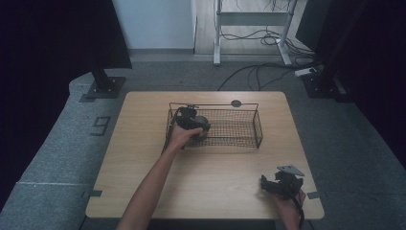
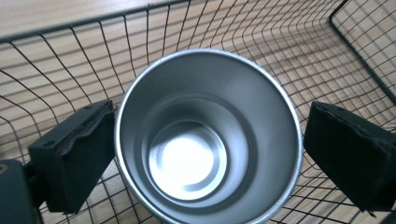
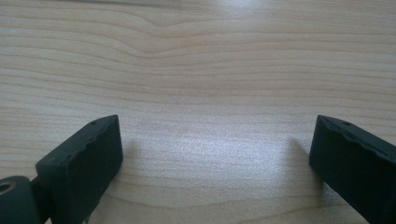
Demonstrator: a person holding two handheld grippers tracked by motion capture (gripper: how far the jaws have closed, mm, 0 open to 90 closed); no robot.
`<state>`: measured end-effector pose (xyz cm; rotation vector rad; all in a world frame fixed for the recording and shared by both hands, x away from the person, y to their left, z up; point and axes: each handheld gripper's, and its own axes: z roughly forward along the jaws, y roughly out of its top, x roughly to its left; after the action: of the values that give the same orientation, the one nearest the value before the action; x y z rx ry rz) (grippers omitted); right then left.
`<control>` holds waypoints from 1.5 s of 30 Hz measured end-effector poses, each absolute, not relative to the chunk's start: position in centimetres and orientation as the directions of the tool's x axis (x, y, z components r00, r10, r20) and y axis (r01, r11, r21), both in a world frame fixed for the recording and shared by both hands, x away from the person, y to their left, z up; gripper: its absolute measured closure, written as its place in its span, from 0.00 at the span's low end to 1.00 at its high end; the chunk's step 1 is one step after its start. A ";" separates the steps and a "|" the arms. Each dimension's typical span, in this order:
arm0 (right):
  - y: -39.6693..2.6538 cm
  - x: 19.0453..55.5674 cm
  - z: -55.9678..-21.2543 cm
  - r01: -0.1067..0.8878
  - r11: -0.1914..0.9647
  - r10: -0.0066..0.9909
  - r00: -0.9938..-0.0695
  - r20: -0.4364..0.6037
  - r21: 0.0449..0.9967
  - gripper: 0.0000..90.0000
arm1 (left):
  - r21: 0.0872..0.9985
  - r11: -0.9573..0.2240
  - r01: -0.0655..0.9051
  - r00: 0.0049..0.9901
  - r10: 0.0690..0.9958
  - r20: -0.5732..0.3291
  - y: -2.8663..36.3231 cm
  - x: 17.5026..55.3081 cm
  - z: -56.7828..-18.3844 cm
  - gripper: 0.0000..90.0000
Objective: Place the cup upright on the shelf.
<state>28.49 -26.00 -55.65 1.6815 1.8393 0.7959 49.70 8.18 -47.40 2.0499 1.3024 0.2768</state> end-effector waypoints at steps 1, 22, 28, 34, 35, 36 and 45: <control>-26.0 28.5 -55.7 0.689 0.058 0.995 -0.095 0.011 0.722 0.03 | 0.653 -0.258 0.712 0.474 0.863 -0.176 8.3 49.6 -47.2 0.04; -26.0 28.5 -55.7 0.689 0.059 0.995 -0.095 0.010 0.722 0.03 | 0.751 -0.195 0.631 0.525 0.820 -0.227 11.7 45.6 -44.4 0.04; -26.0 28.5 -55.6 0.690 0.056 0.995 -0.094 0.012 0.721 0.03 | 0.765 -0.202 0.612 0.553 0.801 -0.231 12.8 43.8 -44.2 0.05; -26.0 28.5 -55.7 0.689 0.058 0.995 -0.095 0.011 0.722 0.03 | 0.771 -0.216 0.599 0.577 0.784 -0.229 13.9 41.7 -44.5 0.05; -26.0 28.5 -55.6 0.690 0.058 0.995 -0.095 0.011 0.722 0.03 | 0.773 -0.215 0.597 0.581 0.781 -0.231 14.1 41.3 -44.6 0.05; -26.0 28.5 -55.6 0.691 0.057 0.995 -0.094 0.011 0.720 0.03 | 0.774 -0.215 0.595 0.583 0.779 -0.232 14.3 40.9 -44.8 0.05; -26.0 28.5 -55.6 0.692 0.054 0.996 -0.092 0.014 0.720 0.03 | 0.784 -0.214 0.583 0.595 0.770 -0.232 16.6 37.0 -46.2 0.05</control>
<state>28.49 -25.98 -55.63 1.6853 1.8382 0.7956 37.04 16.60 -46.21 1.9108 1.0837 0.2572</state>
